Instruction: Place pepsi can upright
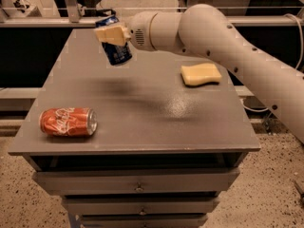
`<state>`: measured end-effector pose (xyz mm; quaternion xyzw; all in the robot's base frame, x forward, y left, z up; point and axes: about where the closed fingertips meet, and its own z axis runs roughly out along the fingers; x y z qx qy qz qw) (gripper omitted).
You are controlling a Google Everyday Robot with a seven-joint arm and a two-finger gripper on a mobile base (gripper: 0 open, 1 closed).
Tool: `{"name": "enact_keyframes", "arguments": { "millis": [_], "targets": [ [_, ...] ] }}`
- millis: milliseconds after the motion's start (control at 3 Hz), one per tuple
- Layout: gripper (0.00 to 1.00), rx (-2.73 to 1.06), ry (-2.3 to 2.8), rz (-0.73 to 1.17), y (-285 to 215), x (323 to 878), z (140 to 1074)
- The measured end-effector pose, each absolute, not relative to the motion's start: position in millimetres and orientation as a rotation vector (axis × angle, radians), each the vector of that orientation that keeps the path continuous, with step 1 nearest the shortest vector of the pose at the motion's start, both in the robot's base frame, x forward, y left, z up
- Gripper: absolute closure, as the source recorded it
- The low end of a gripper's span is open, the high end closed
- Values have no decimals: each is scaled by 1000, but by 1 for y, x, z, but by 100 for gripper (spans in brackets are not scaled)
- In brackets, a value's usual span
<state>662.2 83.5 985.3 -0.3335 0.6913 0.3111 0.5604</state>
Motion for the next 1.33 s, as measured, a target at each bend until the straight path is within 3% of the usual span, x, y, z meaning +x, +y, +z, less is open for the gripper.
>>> {"name": "enact_keyframes", "arguments": {
  "millis": [1000, 1333],
  "targets": [
    [100, -734, 1551, 876, 77, 618, 937],
    [84, -760, 1511, 888, 72, 602, 923]
  ]
}}
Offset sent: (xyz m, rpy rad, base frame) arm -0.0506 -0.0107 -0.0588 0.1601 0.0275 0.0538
